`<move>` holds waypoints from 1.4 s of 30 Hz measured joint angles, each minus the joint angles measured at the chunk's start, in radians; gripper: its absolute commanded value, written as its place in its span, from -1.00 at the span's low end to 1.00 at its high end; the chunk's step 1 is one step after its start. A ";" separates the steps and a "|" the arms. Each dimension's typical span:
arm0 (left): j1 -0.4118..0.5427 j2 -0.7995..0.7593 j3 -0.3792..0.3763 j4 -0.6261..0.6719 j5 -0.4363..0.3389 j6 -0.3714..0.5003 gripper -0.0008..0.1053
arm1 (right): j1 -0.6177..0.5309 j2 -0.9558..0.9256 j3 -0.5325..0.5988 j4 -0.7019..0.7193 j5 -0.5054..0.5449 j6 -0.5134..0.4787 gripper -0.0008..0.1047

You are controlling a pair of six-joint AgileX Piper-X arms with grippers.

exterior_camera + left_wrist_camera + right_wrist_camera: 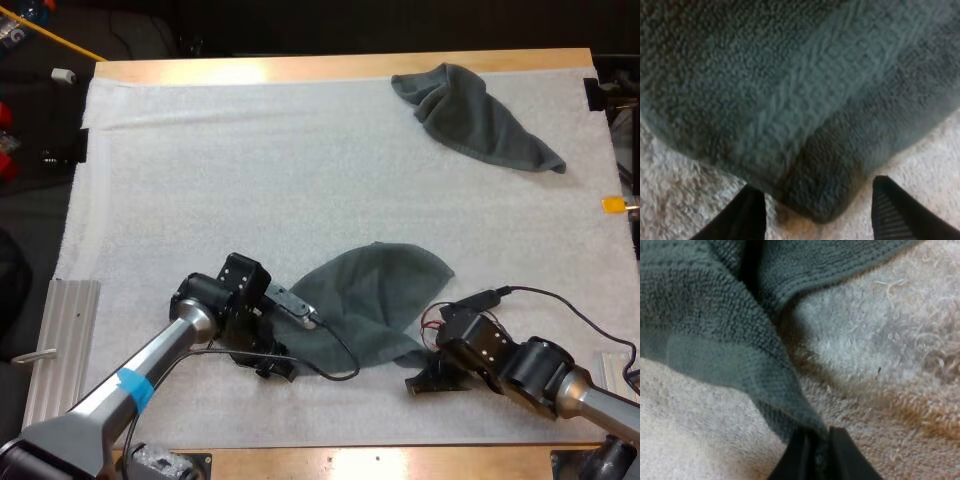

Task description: Pick towel from pile, fold and stack

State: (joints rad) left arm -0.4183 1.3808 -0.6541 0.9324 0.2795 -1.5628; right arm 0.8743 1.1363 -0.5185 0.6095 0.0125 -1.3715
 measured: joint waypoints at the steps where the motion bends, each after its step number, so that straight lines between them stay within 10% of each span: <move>1: 0.000 0.007 0.000 -0.005 0.001 -0.002 -0.10 | 0.000 0.000 0.000 0.000 0.000 0.002 -0.99; 10: 0.000 0.064 -0.002 -0.015 0.051 -0.002 -0.16 | 0.000 0.000 0.000 0.000 -0.013 0.003 -0.99; 16: 0.000 0.074 -0.002 -0.009 0.089 -0.003 -0.98 | 0.000 0.000 0.000 0.000 -0.013 0.012 -0.99; 28: 0.000 -0.032 -0.013 0.082 0.093 -0.003 -0.98 | 0.000 -0.012 -0.047 0.060 0.038 0.007 -0.99; 42: 0.000 -0.418 -0.348 0.455 0.100 -0.005 -0.98 | 0.001 -0.120 -0.459 0.469 0.323 -0.266 -0.99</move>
State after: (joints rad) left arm -0.4183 0.9631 -1.0025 1.3875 0.3799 -1.5677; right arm 0.8757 1.0165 -0.9770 1.0783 0.3351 -1.6374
